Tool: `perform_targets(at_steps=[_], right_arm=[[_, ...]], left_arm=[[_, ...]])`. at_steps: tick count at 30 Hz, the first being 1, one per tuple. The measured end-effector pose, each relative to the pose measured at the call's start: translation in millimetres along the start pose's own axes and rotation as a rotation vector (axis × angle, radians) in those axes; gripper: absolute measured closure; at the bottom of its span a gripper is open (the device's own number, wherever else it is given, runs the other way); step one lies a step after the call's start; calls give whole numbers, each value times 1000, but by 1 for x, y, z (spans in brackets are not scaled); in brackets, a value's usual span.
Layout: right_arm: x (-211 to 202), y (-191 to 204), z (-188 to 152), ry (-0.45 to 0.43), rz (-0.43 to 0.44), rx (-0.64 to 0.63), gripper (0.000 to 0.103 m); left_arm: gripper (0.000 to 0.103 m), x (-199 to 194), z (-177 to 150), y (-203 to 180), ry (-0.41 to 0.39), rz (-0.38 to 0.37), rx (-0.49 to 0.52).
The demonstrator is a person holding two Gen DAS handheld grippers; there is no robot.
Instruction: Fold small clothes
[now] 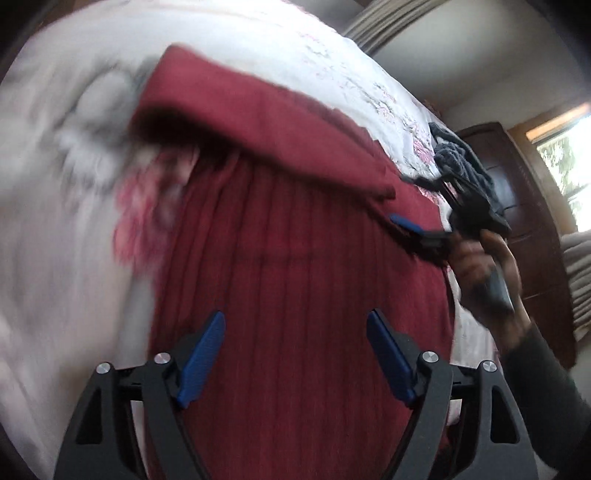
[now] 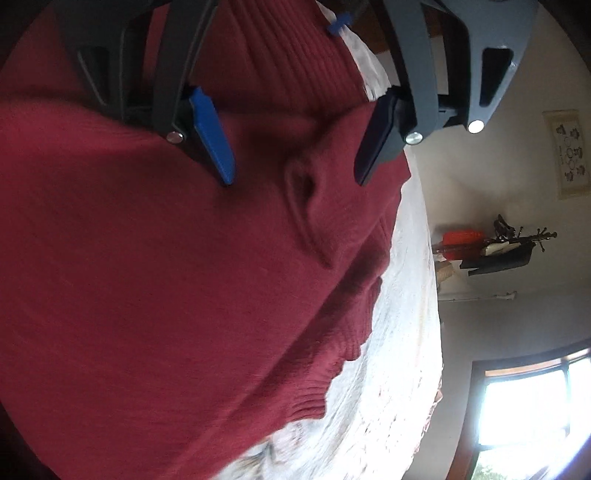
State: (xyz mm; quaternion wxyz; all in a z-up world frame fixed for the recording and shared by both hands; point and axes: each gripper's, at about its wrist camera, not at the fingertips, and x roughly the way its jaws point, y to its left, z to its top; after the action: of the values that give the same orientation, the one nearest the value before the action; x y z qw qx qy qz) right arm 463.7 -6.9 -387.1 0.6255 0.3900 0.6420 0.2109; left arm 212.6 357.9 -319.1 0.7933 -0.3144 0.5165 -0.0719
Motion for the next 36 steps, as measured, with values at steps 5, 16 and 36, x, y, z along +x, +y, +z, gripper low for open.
perform_targets(at_steps=[5, 16, 36], right_arm=[[6, 26, 2, 14, -55, -58, 50], [13, 56, 6, 12, -108, -83, 94], [-169, 2, 11, -336, -158, -136, 94]], left_arm=[[24, 9, -12, 14, 29, -30, -55], [24, 12, -17, 28, 41, -50, -85], [24, -10, -5, 21, 12, -39, -105]])
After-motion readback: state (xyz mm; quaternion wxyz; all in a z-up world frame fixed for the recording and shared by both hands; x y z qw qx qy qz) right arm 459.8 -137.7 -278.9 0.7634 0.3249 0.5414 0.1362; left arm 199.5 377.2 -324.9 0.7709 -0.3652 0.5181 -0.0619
